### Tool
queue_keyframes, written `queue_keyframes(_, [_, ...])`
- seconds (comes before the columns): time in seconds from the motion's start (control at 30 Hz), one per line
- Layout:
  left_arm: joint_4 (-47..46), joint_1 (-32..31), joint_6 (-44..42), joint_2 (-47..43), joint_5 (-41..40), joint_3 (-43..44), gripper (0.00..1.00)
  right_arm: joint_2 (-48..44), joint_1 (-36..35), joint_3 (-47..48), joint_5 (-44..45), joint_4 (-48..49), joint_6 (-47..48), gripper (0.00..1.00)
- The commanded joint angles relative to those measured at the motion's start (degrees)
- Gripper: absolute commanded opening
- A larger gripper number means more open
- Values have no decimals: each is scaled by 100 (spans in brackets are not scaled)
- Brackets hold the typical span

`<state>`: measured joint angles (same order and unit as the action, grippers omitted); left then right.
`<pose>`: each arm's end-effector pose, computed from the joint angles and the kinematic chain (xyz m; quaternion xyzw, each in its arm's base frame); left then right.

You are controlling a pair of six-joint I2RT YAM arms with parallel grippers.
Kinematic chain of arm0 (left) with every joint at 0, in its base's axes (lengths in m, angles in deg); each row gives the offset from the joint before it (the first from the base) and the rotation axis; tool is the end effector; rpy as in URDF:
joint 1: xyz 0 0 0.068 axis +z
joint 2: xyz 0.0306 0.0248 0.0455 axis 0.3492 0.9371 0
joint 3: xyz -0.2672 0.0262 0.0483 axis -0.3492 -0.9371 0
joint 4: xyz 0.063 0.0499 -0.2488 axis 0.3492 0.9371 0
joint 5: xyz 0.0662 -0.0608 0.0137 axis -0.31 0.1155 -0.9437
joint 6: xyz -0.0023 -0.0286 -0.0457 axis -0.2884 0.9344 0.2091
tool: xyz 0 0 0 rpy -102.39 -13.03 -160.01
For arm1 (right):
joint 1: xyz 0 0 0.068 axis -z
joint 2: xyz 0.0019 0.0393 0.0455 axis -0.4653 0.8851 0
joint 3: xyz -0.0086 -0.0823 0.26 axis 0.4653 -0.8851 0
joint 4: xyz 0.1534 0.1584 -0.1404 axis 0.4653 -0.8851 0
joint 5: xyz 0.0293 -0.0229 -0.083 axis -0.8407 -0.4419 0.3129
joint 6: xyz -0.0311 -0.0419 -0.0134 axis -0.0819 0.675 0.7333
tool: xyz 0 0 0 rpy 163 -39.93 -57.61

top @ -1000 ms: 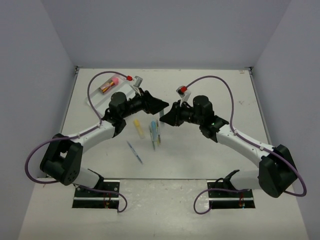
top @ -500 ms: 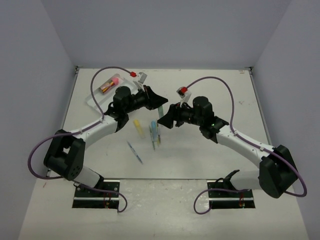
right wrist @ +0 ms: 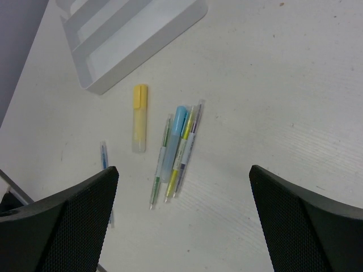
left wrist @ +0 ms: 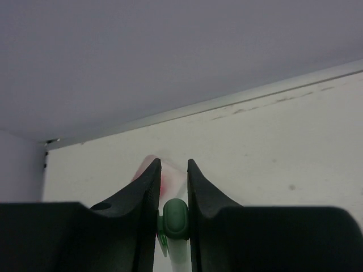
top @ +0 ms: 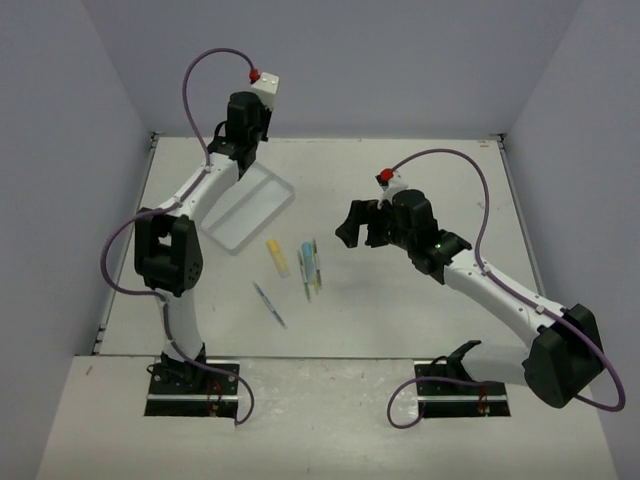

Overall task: Sort the stationery into containers
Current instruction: Place the pen in the storage box.

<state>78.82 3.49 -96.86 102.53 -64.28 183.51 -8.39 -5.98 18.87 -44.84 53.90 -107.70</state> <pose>0.4612 -0.1318 0.3263 0.1096 0.7946 0.0519 0.5949 0.2349 0.1607 0.2854 -0.0828 0.8483 0.2937 0.4327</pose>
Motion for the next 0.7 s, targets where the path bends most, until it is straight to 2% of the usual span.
queue_keyframes(0.0, [387, 139, -1467, 609, -541, 76, 0, -25, -21, 59, -114, 133, 28, 99])
queue_keyframes(0.13, [172, 142, -1529, 944, -637, -321, 0, 158, -21, 114, -571, 232, 30, 99])
queue_keyframes(0.27, [158, 148, -1649, 1222, -907, -473, 3, 506, -68, 408, -893, -129, 135, 99])
queue_keyframes(0.33, [170, 156, -1670, 1214, -1007, -549, 30, 552, -130, 449, -939, -152, 159, 99])
queue_keyframes(0.37, [107, 158, -1674, 1180, -1040, -627, 39, 581, -153, 461, -973, -156, 159, 99])
queue_keyframes(0.4, [75, 167, -1662, 1112, -1030, -676, 41, 614, -163, 503, -971, -178, 158, 99])
queue_keyframes(0.47, [59, 190, -1528, 856, -977, -752, 65, 741, -328, 728, -860, -327, 128, 99])
queue_keyframes(0.57, [157, 167, -1259, 556, -898, -804, 94, 1130, -660, 1164, -371, -699, 6, 99])
queue_keyframes(0.67, [403, 167, -570, -34, -886, -883, 100, 1666, -1062, 1709, 343, -1200, -195, 97])
